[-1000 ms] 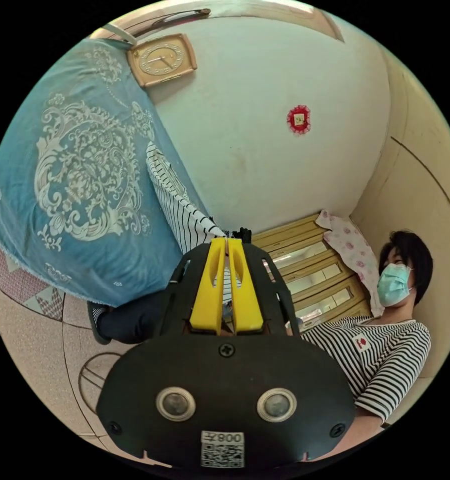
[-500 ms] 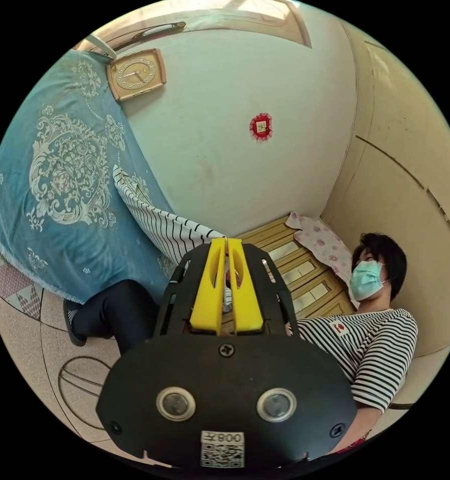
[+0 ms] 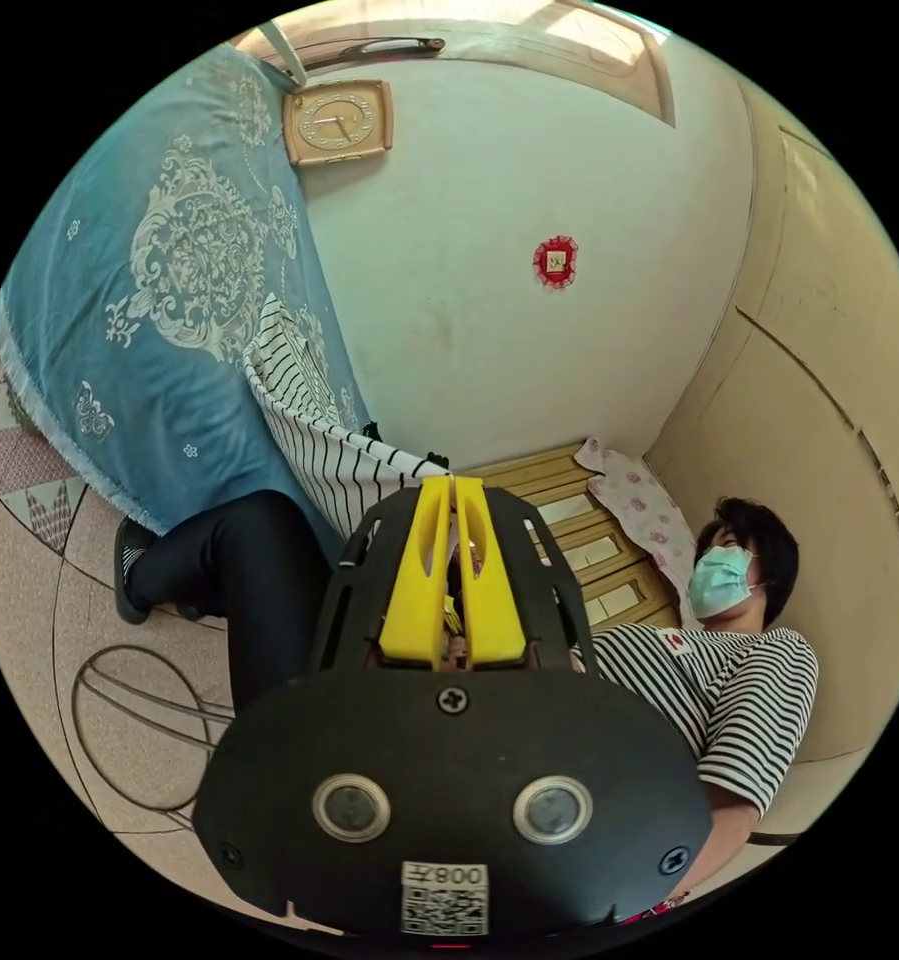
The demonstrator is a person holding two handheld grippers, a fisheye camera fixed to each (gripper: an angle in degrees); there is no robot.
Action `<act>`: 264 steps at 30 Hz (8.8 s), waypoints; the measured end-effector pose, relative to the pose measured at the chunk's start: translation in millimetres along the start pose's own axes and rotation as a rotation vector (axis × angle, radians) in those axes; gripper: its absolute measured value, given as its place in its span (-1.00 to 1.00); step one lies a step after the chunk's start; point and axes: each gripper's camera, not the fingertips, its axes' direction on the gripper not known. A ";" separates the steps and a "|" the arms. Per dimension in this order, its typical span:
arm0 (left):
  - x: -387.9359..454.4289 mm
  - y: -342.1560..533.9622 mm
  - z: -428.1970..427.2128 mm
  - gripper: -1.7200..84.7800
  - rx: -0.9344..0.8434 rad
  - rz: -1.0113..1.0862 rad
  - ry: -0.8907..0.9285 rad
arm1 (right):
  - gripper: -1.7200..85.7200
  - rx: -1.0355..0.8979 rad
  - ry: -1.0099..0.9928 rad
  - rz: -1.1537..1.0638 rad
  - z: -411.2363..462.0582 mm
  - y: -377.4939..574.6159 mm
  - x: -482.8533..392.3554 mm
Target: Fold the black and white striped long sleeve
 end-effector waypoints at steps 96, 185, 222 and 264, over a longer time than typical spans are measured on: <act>95.8 -748.9 932.8 -0.96 -0.927 0.867 -0.970 | -0.96 -0.663 0.955 -0.912 779.8 -612.0 45.0; 99.4 -792.4 565.4 -0.96 -0.399 0.598 -1.268 | -0.96 -0.231 0.824 -0.476 460.7 -631.6 136.4; 254.1 -658.7 416.6 -0.95 -0.478 0.226 -1.185 | -0.94 -0.171 0.666 -0.132 262.6 -390.1 137.3; 565.5 -487.0 854.9 -0.89 -1.015 1.162 -0.935 | -0.92 -0.137 0.219 0.029 208.3 -362.5 232.6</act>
